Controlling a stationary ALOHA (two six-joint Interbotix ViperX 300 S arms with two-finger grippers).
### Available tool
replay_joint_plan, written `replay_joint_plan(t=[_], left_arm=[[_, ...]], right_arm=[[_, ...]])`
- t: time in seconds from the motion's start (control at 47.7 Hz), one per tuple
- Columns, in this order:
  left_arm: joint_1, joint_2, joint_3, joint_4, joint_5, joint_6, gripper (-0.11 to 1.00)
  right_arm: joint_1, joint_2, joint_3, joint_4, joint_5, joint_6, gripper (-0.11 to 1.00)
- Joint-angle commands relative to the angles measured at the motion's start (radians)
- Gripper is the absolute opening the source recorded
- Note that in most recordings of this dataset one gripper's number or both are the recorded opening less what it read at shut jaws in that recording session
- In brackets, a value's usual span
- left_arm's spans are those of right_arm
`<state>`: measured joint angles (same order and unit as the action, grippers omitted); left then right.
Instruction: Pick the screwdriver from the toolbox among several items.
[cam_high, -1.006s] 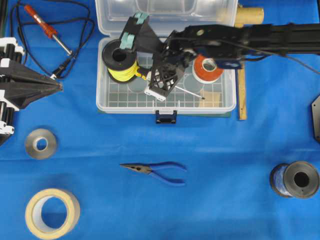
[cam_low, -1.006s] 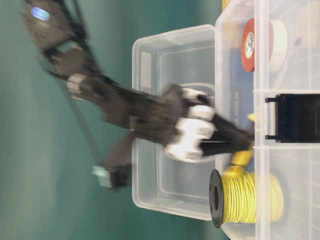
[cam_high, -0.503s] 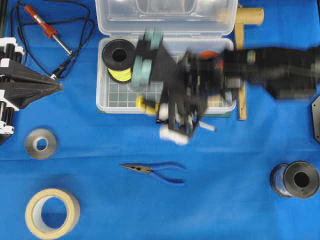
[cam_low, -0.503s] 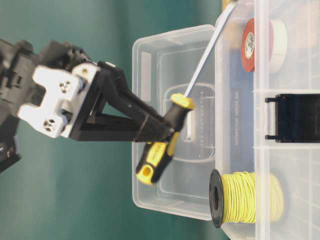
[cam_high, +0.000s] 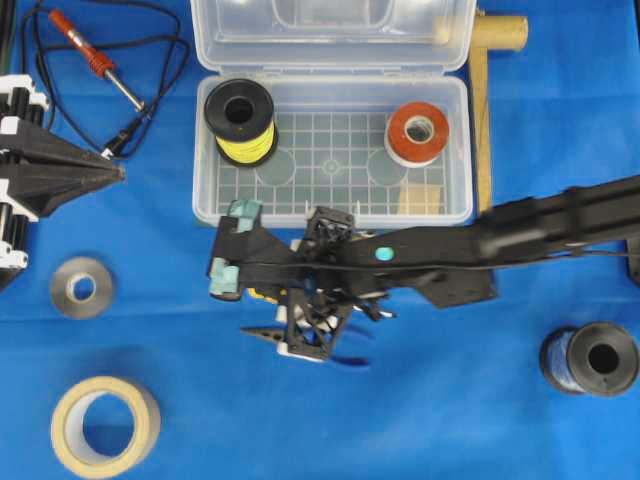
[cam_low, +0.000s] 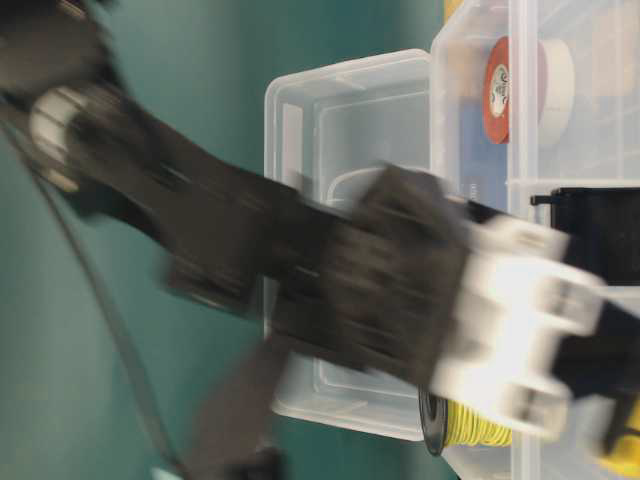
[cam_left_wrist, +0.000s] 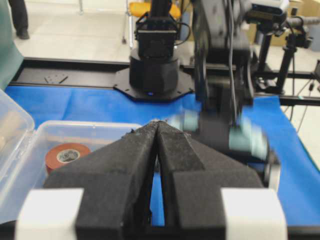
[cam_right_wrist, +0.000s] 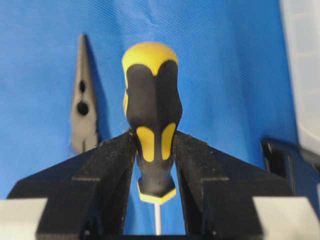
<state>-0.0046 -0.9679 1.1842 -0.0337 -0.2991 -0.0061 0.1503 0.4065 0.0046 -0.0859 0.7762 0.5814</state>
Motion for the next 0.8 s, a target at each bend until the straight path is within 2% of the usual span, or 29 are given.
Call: replay_joint_plan(t=[0.0, 0.482, 0.503, 0.671, 0.713, 0.776], left_arm=[[-0.002, 0.005, -0.017, -0.003, -0.011, -0.005, 0.00], [-0.002, -0.003, -0.015, -0.003, -0.006, -0.008, 0.00], [0.000, -0.005, -0.015, -0.003, -0.005, -0.008, 0.00], [-0.002, -0.021, -0.015, -0.003, 0.002, -0.009, 0.00], [-0.002, -0.026, -0.015, -0.003, 0.005, -0.009, 0.00], [0.000, -0.032, -0.015, -0.003, 0.009, -0.011, 0.00]], right_arm=[[0.003, 0.006, -0.052, -0.003, -0.008, -0.005, 0.27], [0.002, 0.054, -0.064, 0.015, -0.026, -0.014, 0.27], [0.002, 0.051, -0.063, 0.014, -0.025, -0.014, 0.29], [0.005, -0.037, -0.037, -0.015, 0.009, -0.018, 0.76], [0.008, -0.075, -0.020, -0.029, 0.009, -0.017, 0.79], [0.014, -0.147, 0.018, -0.060, 0.006, -0.003, 0.73]])
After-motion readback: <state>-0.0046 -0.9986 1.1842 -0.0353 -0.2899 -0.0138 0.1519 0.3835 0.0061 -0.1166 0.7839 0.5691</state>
